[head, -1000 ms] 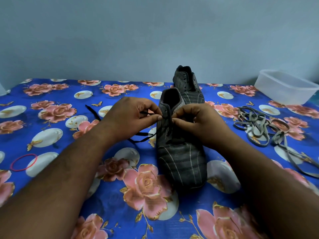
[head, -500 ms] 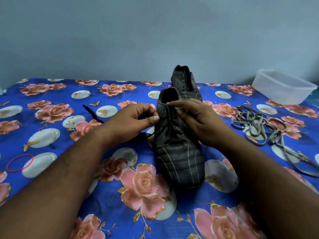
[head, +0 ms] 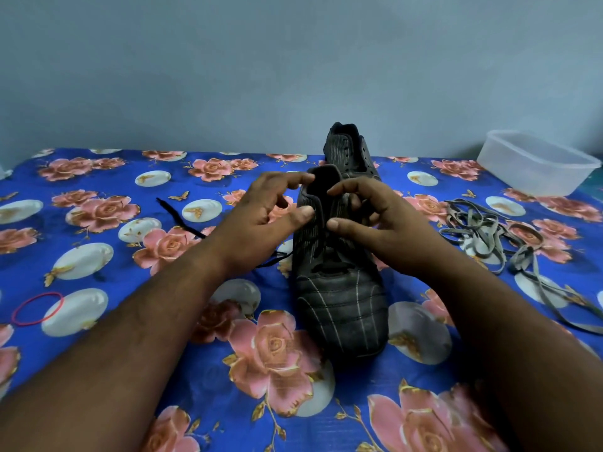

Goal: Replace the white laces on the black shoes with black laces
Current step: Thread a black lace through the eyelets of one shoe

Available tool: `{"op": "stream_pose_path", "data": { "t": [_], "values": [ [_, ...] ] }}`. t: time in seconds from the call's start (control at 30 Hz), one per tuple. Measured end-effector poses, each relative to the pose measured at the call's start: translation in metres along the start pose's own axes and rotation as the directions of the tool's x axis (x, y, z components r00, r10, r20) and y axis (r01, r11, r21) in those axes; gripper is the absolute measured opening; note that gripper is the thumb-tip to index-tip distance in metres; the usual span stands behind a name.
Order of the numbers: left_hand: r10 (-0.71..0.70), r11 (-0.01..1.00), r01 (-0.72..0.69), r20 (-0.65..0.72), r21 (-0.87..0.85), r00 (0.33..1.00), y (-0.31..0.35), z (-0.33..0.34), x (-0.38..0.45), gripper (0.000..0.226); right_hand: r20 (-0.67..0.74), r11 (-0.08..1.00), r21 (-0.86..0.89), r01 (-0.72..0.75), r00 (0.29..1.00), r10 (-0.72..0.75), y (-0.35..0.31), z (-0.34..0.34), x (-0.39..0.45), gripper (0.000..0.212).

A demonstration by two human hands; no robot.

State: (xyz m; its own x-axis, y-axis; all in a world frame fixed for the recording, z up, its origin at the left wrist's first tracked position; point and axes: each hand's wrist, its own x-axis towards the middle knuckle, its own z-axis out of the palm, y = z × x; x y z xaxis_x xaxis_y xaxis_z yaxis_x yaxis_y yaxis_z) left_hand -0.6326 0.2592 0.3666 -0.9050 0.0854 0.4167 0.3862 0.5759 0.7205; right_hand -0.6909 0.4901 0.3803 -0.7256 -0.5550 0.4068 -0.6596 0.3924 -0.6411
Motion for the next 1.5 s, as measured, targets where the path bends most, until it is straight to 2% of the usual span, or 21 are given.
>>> {"op": "stream_pose_path", "data": {
  "t": [0.13, 0.43, 0.7, 0.77, 0.83, 0.9, 0.93, 1.0, 1.07, 1.13, 1.17, 1.27, 1.37, 1.5],
  "values": [
    [0.040, 0.991, -0.047, 0.053, 0.123, 0.998, 0.003, 0.010, -0.002, 0.050, 0.018, 1.000, 0.022, -0.008, 1.000, 0.008, 0.002, -0.001, 0.001, 0.042],
    [-0.044, 0.998, 0.046, 0.057, -0.047, 0.997, -0.003, 0.005, -0.001, 0.026, 0.118, 0.957, 0.270, -0.104, 0.990, 0.074, 0.001, -0.007, -0.002, 0.046],
    [-0.033, 0.998, 0.036, 0.046, -0.059, 0.998, -0.005, 0.003, 0.000, 0.026, 0.118, 0.924, 0.361, -0.124, 0.989, 0.087, 0.004, -0.007, -0.003, 0.047],
    [-0.039, 0.999, 0.040, 0.033, -0.029, 0.999, -0.004, 0.000, -0.001, 0.027, 0.108, 0.924, 0.365, -0.116, 0.991, 0.082, 0.004, -0.006, -0.004, 0.043],
    [-0.087, 0.995, 0.088, -0.023, 0.046, 0.996, 0.001, -0.007, -0.001, 0.018, 0.092, 0.929, 0.354, -0.105, 0.993, 0.077, 0.003, -0.007, -0.003, 0.040],
    [-0.165, 0.981, 0.172, -0.079, 0.085, 0.983, 0.007, -0.016, 0.000, 0.042, 0.048, 0.940, 0.333, -0.070, 0.997, 0.057, 0.001, -0.007, -0.003, 0.036],
    [-0.227, 0.970, 0.231, -0.061, 0.070, 0.972, 0.012, -0.020, 0.000, 0.056, 0.017, 0.945, 0.323, -0.049, 0.999, 0.046, -0.001, -0.007, -0.002, 0.033],
    [-0.317, 0.947, 0.312, 0.072, 0.070, 0.946, 0.023, -0.025, -0.003, 0.066, -0.057, 0.947, 0.321, -0.014, 0.998, 0.034, -0.005, -0.008, -0.003, 0.026],
    [-0.321, 0.930, 0.267, 0.203, 0.253, 0.925, 0.030, -0.024, -0.007, 0.060, -0.136, 0.970, 0.235, 0.059, 0.990, -0.028, -0.009, -0.007, -0.003, 0.019],
    [-0.331, 0.885, 0.209, 0.247, 0.416, 0.911, 0.029, -0.022, -0.008, 0.045, -0.170, 0.987, 0.048, 0.156, 0.975, -0.146, -0.011, -0.006, -0.004, 0.013],
    [-0.334, 0.882, 0.207, 0.251, 0.422, 0.909, 0.028, -0.022, -0.009, 0.037, -0.163, 0.980, -0.022, 0.200, 0.966, -0.201, -0.012, -0.005, -0.004, 0.013],
    [-0.268, 0.944, 0.195, 0.277, 0.267, 0.923, 0.029, -0.028, -0.008, 0.021, -0.087, 0.959, -0.104, 0.263, 0.958, -0.272, -0.017, 0.002, -0.005, 0.024],
    [-0.148, 0.987, 0.130, 0.238, 0.089, 0.960, 0.034, -0.033, -0.007, 0.018, -0.005, 0.940, -0.231, 0.252, 0.966, -0.260, -0.018, 0.011, -0.004, 0.038],
    [-0.012, 1.000, 0.016, 0.167, -0.019, 0.986, 0.041, -0.033, -0.009, 0.015, -0.024, 0.912, -0.352, 0.210, 0.972, -0.233, -0.021, 0.019, -0.003, 0.038]
  ]
}}
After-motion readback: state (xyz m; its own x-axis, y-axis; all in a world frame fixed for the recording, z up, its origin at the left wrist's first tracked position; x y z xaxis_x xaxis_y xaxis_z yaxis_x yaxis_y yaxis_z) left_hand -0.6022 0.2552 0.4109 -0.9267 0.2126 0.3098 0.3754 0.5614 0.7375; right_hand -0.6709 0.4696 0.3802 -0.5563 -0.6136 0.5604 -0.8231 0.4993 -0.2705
